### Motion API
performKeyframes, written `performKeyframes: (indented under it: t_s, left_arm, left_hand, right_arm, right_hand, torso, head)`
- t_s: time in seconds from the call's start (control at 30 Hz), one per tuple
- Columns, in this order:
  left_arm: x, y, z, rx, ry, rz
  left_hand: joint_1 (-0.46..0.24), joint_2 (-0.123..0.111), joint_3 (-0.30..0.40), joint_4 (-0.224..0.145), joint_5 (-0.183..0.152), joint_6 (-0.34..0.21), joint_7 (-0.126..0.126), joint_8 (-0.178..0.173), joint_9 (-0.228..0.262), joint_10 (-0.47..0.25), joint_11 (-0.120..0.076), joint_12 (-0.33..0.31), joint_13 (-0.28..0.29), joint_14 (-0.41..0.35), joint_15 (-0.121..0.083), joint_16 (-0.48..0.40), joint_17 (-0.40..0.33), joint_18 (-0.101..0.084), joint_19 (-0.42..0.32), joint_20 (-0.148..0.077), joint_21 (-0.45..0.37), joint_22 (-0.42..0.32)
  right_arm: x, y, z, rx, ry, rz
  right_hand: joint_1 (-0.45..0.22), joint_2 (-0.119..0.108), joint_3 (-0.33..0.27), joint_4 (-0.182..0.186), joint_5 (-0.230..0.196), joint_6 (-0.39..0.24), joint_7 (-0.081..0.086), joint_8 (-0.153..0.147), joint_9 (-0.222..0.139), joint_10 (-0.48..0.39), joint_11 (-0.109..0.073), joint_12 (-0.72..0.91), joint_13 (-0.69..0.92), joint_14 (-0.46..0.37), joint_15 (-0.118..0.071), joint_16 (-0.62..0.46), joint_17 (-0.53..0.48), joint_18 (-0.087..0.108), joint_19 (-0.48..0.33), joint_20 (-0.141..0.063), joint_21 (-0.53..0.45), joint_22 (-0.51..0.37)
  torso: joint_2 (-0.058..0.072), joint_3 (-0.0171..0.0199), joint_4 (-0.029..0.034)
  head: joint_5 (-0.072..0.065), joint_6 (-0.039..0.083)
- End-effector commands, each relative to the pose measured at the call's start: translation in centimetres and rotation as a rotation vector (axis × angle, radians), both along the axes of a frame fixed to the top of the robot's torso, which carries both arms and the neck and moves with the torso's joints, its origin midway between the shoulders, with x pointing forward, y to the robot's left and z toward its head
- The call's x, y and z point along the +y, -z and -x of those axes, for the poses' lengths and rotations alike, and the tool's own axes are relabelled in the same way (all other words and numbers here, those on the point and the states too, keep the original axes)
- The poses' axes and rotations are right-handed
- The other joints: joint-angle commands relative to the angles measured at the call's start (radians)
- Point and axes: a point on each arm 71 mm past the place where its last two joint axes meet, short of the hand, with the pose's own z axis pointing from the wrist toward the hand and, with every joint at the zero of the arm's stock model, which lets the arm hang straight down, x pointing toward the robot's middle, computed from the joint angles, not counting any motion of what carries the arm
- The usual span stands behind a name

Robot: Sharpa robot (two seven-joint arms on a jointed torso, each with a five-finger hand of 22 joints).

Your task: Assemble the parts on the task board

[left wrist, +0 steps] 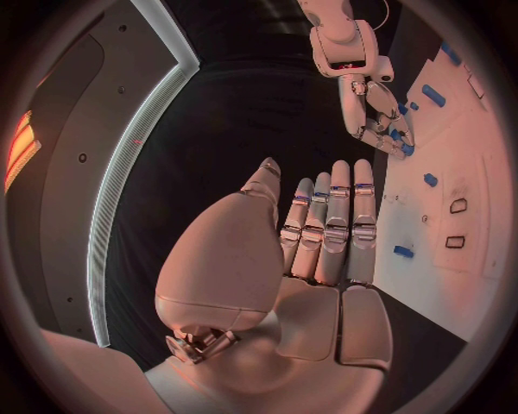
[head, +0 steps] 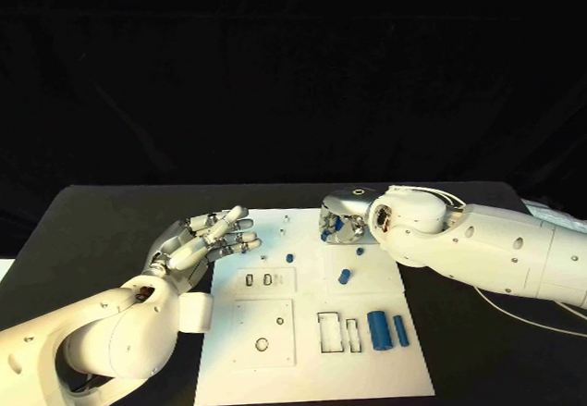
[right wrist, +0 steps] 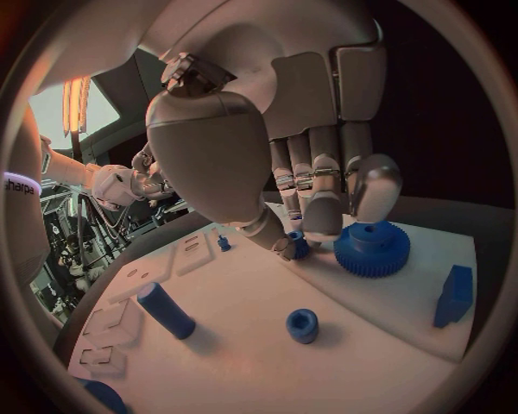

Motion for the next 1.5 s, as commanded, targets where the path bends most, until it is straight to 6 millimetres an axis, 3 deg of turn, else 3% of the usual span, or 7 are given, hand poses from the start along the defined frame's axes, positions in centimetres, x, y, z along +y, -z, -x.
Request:
performKeyframes:
  t_s: [0.03, 0.27, 0.8, 1.0, 1.37, 1.5]
  left_arm:
    - [-0.2, -0.1, 0.0, -0.001, 0.021, 0.014]
    - [-0.2, -0.1, 0.0, 0.003, 0.019, 0.01]
    - [-0.2, 0.0, -0.1, 0.007, 0.018, 0.007]
    - [-0.2, 0.0, -0.1, 0.008, 0.02, 0.008]
    - [-0.3, 0.0, 0.0, 0.009, 0.025, 0.01]
    - [-0.4, 0.0, 0.0, 0.009, 0.027, 0.01]
  left_hand:
    - [-0.007, 0.002, -0.004, -0.001, 0.004, -0.002, 0.007, -0.004, -0.001, -0.001, 0.003, -0.004, -0.001, -0.004, 0.005, -0.005, 0.001, 0.011, -0.002, 0.005, -0.006, -0.001]
    - [-0.005, 0.004, -0.004, -0.003, 0.004, -0.004, 0.009, -0.007, -0.002, -0.003, 0.004, -0.008, -0.001, -0.003, 0.005, -0.007, 0.003, 0.011, -0.002, 0.005, -0.006, -0.002]
    - [-0.003, 0.006, -0.003, -0.007, 0.004, -0.006, 0.011, -0.011, -0.002, -0.006, 0.006, -0.012, -0.001, -0.003, 0.006, -0.01, 0.005, 0.011, -0.001, 0.006, -0.008, -0.003]
    - [-0.003, 0.006, -0.003, -0.007, 0.004, -0.006, 0.011, -0.011, -0.002, -0.006, 0.006, -0.012, -0.001, -0.003, 0.006, -0.01, 0.005, 0.011, -0.001, 0.006, -0.008, -0.003]
    - [-0.002, 0.007, -0.003, -0.008, 0.004, -0.006, 0.011, -0.011, -0.002, -0.006, 0.006, -0.013, -0.001, -0.003, 0.006, -0.01, 0.005, 0.011, -0.001, 0.006, -0.008, -0.003]
    - [-0.001, 0.008, -0.002, -0.009, 0.004, -0.006, 0.011, -0.012, -0.002, -0.006, 0.006, -0.014, -0.001, -0.003, 0.006, -0.011, 0.006, 0.011, -0.001, 0.006, -0.008, -0.004]
  right_arm:
    - [0.2, 0.0, 0.1, -0.004, -0.013, 0.003]
    - [0.2, -0.4, 0.0, -0.05, 0.003, -0.037]
    - [2.0, -1.8, -0.4, -0.196, 0.052, -0.159]
    - [2.8, -1.7, -0.9, -0.204, 0.061, -0.159]
    - [4.1, -1.5, -1.6, -0.213, 0.063, -0.158]
    - [4.5, -1.5, -1.7, -0.212, 0.062, -0.157]
  right_hand:
    - [-0.002, 0.015, 0.012, 0.009, -0.011, 0.013, -0.003, 0.005, 0.004, 0.015, -0.002, 0.0, 0.002, 0.012, -0.006, 0.015, 0.014, -0.022, 0.009, -0.003, 0.011, 0.012]
    - [0.019, 0.043, 0.06, 0.028, -0.069, 0.043, -0.01, 0.013, 0.015, 0.052, -0.011, 0.001, 0.004, 0.02, -0.014, 0.08, 0.085, -0.032, 0.037, -0.01, 0.052, 0.076]
    - [0.025, 0.024, 0.092, 0.034, -0.076, 0.044, -0.003, 0.007, 0.021, 0.053, -0.008, -0.005, 0.002, 0.014, -0.011, 0.1, 0.097, -0.035, 0.037, -0.01, 0.065, 0.092]
    - [0.023, 0.018, 0.103, 0.039, -0.068, 0.041, 0.0, 0.002, 0.022, 0.049, -0.006, -0.005, 0.002, 0.011, -0.009, 0.105, 0.1, -0.035, 0.036, -0.008, 0.068, 0.096]
    - [0.018, 0.01, 0.107, 0.044, -0.072, 0.041, 0.001, 0.0, 0.023, 0.047, -0.004, -0.004, 0.002, 0.01, -0.007, 0.109, 0.102, -0.035, 0.036, -0.006, 0.07, 0.098]
    - [0.016, 0.008, 0.109, 0.046, -0.074, 0.041, 0.002, 0.0, 0.024, 0.047, -0.004, -0.004, 0.002, 0.009, -0.007, 0.11, 0.102, -0.035, 0.035, -0.006, 0.071, 0.099]
  torso:
    - [0.003, -0.0015, 0.0015]
    - [0.005, -0.0028, 0.0037]
    - [0.009, -0.0055, 0.0068]
    - [0.013, -0.0056, 0.011]
    - [0.021, -0.0095, 0.027]
    - [0.022, -0.0102, 0.0281]
  head:
    - [-0.002, -0.001]
    - [-0.004, 0.0]
    - [0.002, 0.019]
    - [0.005, 0.025]
    - [-0.005, 0.034]
    - [-0.006, 0.033]
